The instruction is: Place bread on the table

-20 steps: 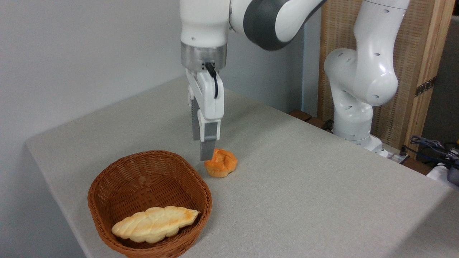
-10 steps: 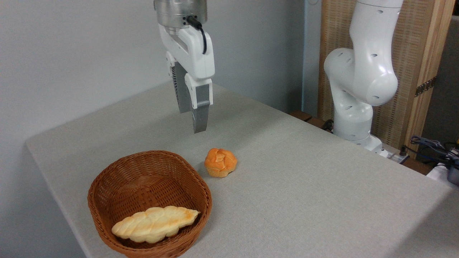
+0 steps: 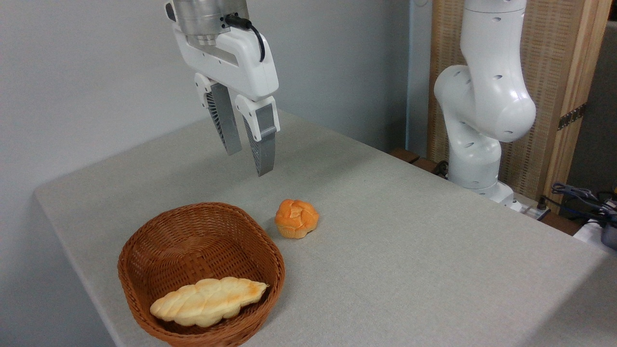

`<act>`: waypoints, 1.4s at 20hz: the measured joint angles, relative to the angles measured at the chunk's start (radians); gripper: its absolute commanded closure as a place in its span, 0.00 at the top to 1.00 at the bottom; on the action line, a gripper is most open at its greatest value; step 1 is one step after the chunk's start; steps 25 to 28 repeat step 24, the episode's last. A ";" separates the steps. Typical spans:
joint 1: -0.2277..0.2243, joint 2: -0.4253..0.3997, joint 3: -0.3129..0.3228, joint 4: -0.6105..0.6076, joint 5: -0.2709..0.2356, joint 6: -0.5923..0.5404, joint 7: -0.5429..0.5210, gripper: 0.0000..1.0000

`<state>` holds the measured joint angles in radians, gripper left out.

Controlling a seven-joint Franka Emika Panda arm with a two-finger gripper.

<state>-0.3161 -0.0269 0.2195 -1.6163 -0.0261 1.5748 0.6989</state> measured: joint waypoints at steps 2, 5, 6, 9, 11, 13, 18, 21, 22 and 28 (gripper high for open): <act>0.096 0.003 -0.096 0.003 0.000 -0.001 0.000 1.00; 0.132 0.003 -0.134 0.003 0.001 -0.001 0.000 1.00; 0.134 0.004 -0.137 0.003 0.001 -0.001 0.000 1.00; 0.142 0.008 -0.149 0.003 0.004 -0.001 0.000 1.00; 0.155 0.009 -0.164 0.003 0.026 -0.001 -0.004 1.00; 0.167 0.010 -0.176 0.003 0.039 -0.001 -0.022 1.00; 0.170 0.010 -0.179 0.003 0.042 -0.001 -0.044 1.00; 0.174 0.010 -0.179 0.003 0.042 -0.001 -0.045 1.00; 0.176 0.010 -0.179 0.003 0.042 -0.001 -0.045 1.00; 0.179 0.010 -0.179 0.003 0.042 -0.001 -0.045 1.00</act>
